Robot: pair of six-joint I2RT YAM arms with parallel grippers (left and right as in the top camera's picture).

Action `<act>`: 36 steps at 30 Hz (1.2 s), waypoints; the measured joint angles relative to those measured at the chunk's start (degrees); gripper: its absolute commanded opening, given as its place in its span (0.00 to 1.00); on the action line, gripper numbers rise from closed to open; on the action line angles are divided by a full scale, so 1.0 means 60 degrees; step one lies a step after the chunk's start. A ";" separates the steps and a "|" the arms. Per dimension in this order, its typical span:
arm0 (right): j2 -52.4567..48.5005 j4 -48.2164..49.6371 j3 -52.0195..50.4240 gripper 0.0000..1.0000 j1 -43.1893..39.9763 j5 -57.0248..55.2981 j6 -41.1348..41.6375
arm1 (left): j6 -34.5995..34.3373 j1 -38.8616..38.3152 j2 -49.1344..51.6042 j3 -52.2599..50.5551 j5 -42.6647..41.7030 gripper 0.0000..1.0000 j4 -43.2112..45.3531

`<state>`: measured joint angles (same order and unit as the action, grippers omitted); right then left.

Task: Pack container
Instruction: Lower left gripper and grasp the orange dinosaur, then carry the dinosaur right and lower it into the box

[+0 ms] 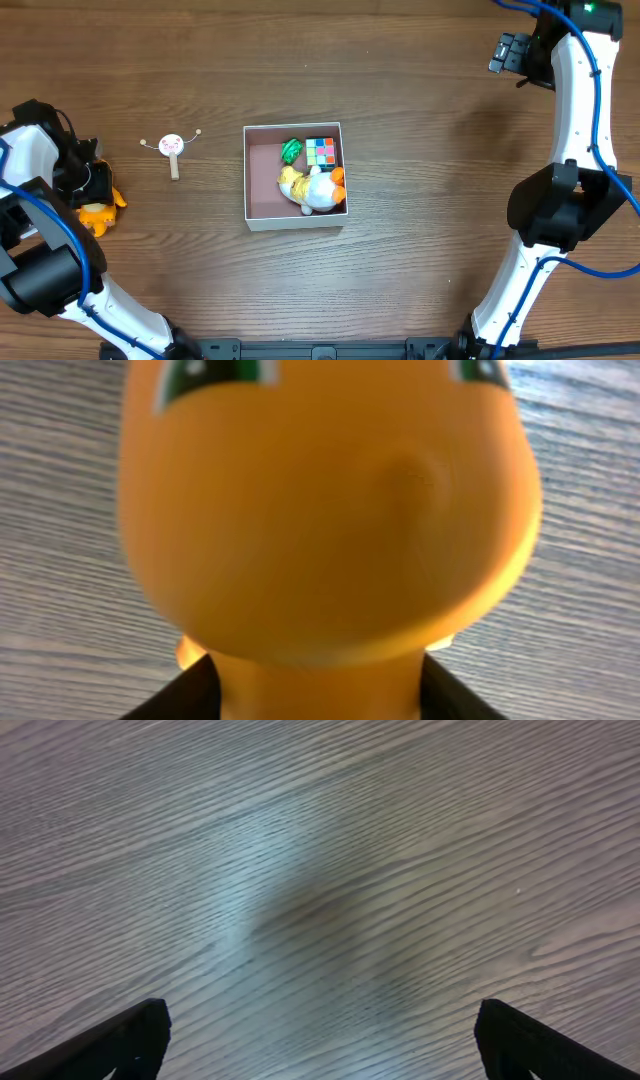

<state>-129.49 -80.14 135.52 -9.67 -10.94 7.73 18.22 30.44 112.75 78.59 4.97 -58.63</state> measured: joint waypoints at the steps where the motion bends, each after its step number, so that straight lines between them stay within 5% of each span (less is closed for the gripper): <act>1: 0.0000 0.0004 0.0000 1.00 0.0000 0.0000 0.0000 | -0.0022 0.0000 0.0000 0.0000 0.0000 0.32 0.0000; 4: 0.0000 0.0007 0.0000 1.00 0.0004 0.0000 0.0000 | -0.0040 0.0000 0.0004 0.0000 -0.0007 0.37 -0.0007; 9: 0.0000 0.0004 0.0000 1.00 0.0004 0.0000 -0.0004 | -0.0029 -0.0004 0.0044 0.0171 -0.0018 0.29 -0.0361; 20: 0.0000 0.0007 0.0000 1.00 0.0004 0.0000 0.0000 | -0.0040 -0.0918 0.0193 0.4237 -0.1949 0.30 -0.2561; 27: 0.0000 0.0004 0.0000 1.00 0.0004 0.0000 0.0000 | -0.1009 -0.3246 0.0193 0.5093 -0.4084 0.33 -0.2674; 36: 0.0000 0.0004 0.0000 1.00 0.0004 0.0000 0.0004 | -0.2725 -0.5810 0.0193 0.5093 -0.4688 0.33 -0.2656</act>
<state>-129.49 -80.12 135.52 -9.65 -10.94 7.75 1.87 -4.43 113.91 109.14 -23.16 -74.56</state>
